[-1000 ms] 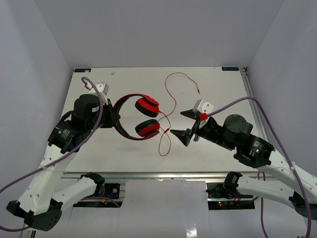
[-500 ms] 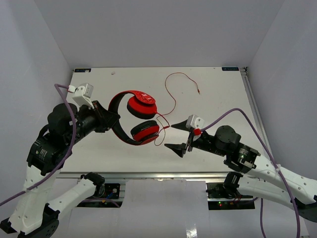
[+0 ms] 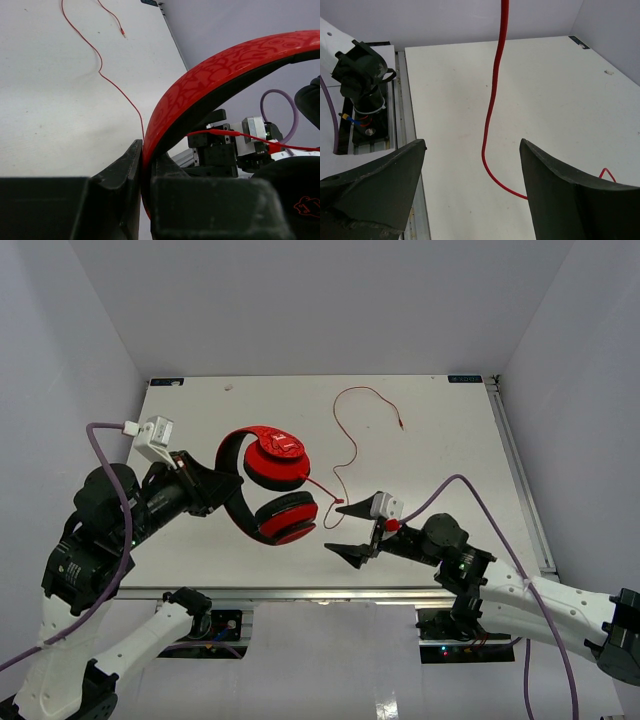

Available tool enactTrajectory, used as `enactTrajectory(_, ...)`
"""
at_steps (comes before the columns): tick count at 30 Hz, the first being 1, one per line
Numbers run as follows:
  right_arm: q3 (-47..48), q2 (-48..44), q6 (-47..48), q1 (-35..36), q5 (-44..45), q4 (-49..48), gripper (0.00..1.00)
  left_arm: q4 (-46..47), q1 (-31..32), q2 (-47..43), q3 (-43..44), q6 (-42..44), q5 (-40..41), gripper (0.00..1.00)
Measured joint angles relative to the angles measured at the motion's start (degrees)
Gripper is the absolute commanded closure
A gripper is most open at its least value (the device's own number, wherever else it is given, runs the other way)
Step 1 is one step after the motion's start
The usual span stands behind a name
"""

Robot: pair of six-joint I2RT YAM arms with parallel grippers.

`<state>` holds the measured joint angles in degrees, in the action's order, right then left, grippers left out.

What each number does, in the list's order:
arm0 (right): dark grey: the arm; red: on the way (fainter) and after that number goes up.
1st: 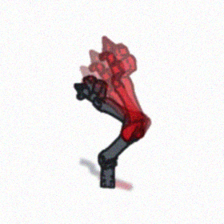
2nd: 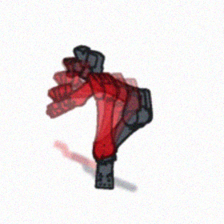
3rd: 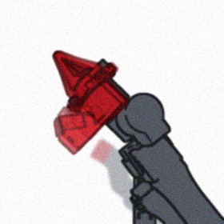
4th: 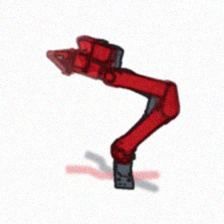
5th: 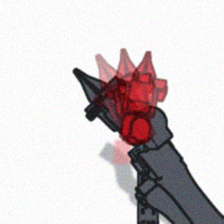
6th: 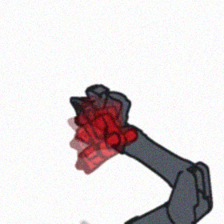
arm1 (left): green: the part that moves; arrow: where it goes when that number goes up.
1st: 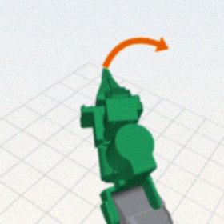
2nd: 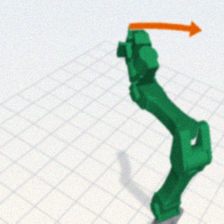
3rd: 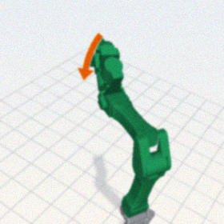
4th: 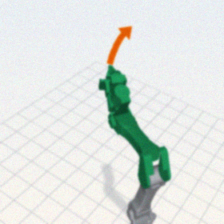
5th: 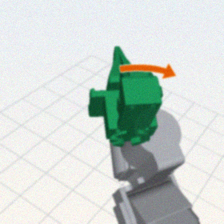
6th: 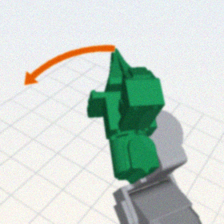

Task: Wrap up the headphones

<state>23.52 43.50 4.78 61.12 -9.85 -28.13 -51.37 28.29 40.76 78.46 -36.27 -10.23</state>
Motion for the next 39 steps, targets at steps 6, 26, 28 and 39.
enactTrajectory(6, -2.4, 1.3, 0.8, 0.0, -1.0, -7.8, 0.19, 2.6, 0.0, -1.2, -1.9, -1.9, -2.7, 1.0)
enactTrajectory(26, -1.4, 18.4, 6.1, 0.0, -3.1, -19.9, 0.24, 8.7, 0.0, -4.7, -8.7, -5.6, -9.1, 1.0)
enactTrajectory(28, -0.9, 20.2, 5.9, 0.0, -4.4, -21.3, 0.25, 9.1, 0.0, -4.8, -8.7, -5.8, -9.7, 1.0)
enactTrajectory(39, 0.5, 26.9, 3.3, 0.0, -8.5, -27.2, 0.56, 11.0, 0.0, -6.4, -9.4, -7.4, -12.0, 1.0)
